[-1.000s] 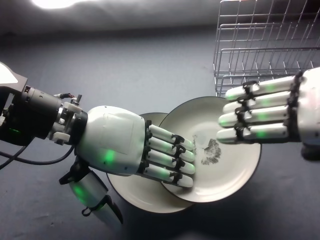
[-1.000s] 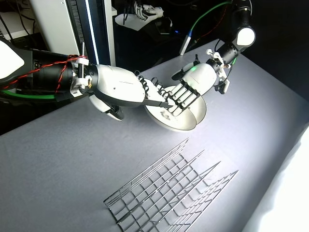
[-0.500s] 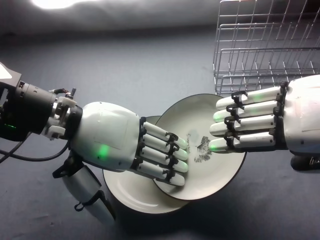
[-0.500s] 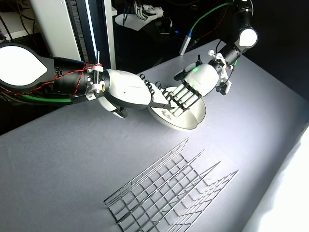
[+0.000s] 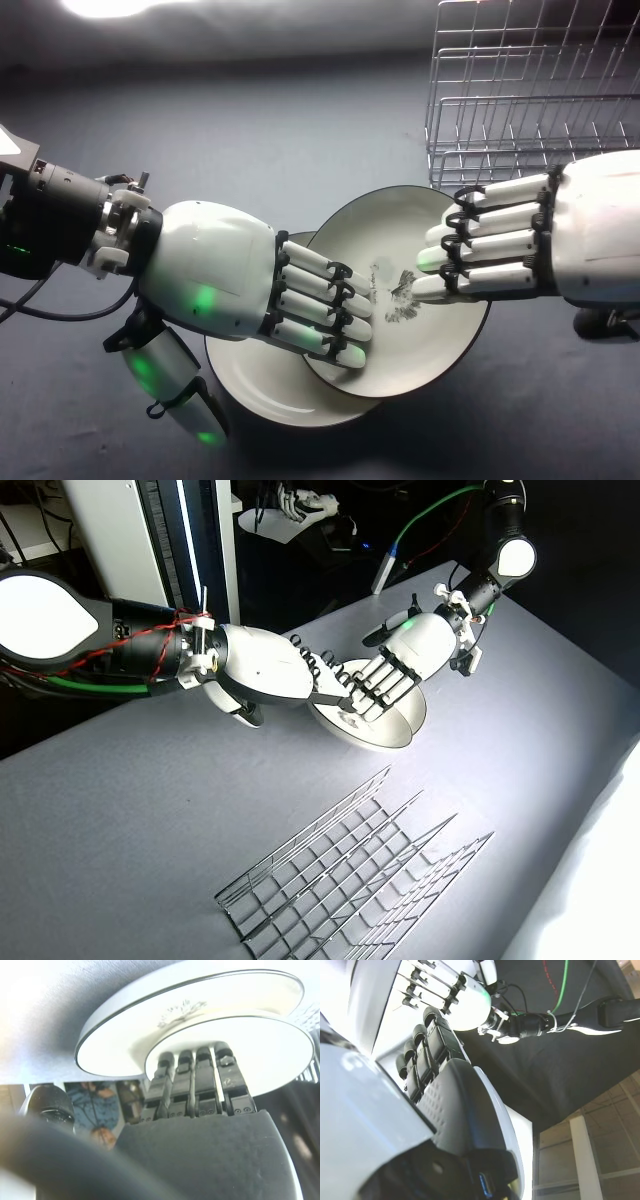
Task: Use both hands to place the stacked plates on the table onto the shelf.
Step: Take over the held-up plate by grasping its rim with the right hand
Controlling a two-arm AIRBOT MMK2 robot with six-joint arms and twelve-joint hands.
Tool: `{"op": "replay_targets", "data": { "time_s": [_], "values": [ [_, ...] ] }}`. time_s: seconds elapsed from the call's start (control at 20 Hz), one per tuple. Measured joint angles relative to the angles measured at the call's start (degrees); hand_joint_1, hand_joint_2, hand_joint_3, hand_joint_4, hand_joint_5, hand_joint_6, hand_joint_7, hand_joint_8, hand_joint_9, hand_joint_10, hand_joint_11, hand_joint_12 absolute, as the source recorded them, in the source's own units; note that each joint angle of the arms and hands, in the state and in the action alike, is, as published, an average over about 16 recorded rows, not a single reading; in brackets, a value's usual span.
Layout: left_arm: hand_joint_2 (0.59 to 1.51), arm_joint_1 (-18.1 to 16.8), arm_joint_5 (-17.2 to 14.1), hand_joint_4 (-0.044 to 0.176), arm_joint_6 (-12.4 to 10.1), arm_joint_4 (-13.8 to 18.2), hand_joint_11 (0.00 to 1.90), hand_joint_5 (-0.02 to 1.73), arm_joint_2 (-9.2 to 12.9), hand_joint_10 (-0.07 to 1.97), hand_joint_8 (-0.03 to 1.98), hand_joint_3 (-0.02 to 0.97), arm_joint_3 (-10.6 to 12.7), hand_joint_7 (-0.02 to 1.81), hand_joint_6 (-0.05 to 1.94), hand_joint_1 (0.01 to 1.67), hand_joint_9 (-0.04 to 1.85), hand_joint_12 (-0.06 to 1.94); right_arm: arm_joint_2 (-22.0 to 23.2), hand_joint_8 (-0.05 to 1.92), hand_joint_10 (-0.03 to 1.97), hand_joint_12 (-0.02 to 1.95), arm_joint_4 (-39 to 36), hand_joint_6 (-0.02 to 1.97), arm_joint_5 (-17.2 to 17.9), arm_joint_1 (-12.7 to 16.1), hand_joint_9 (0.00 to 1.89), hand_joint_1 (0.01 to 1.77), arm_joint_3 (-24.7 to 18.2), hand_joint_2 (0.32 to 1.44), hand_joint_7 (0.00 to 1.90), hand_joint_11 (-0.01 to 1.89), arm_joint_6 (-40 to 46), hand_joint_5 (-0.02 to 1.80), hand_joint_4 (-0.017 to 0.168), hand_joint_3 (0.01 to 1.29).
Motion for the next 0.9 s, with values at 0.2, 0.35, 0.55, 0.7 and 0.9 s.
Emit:
{"op": "replay_targets", "data": {
  "time_s": [0.2,0.35,0.55,0.7,0.9],
  "values": [
    [1.119,-0.1,0.0,0.0,-0.3,0.0,0.02,0.05,0.0,-0.01,-0.01,0.013,0.1,0.0,-0.01,0.02,0.0,-0.02,-3.0,0.02,0.02,0.42,0.0,0.03,-0.7,-0.2,0.1,1.27,2.3,1.03,0.06,0.01,-0.1,0.09,0.004,0.02],
    [1.119,-0.1,0.0,0.0,-0.5,0.0,0.02,0.05,0.0,-0.01,-0.01,0.013,0.1,0.0,0.0,0.02,0.0,-0.02,-5.7,0.02,0.03,0.55,0.1,0.03,-1.3,-0.3,0.14,1.27,4.3,1.03,0.09,0.01,-0.3,0.11,0.004,0.02],
    [1.119,-0.2,0.0,0.0,-0.6,0.0,0.02,0.04,-0.1,-0.01,-0.01,0.013,0.1,0.0,0.0,0.01,0.0,-0.02,-9.2,0.02,0.04,0.77,0.4,0.03,-1.6,-0.1,0.26,1.28,6.8,1.03,0.23,0.07,-0.5,0.24,0.004,0.02],
    [1.119,-0.2,-0.1,0.001,-0.6,0.0,0.02,0.04,-0.1,-0.01,-0.01,0.013,0.1,0.0,0.0,0.01,-0.01,-0.02,-11.3,0.06,0.11,0.93,0.6,0.12,-1.4,0.2,0.39,1.29,8.4,1.03,0.38,0.19,-0.7,0.37,0.003,0.02],
    [1.119,-0.4,-0.1,0.002,-0.9,0.2,0.02,0.04,0.0,-0.01,-0.01,0.013,0.2,0.0,0.0,0.01,0.0,-0.01,-13.3,0.18,0.3,1.11,0.8,0.32,-0.8,0.6,0.58,1.31,9.8,1.0,0.6,0.39,-1.1,0.55,0.002,0.01]
  ]
}}
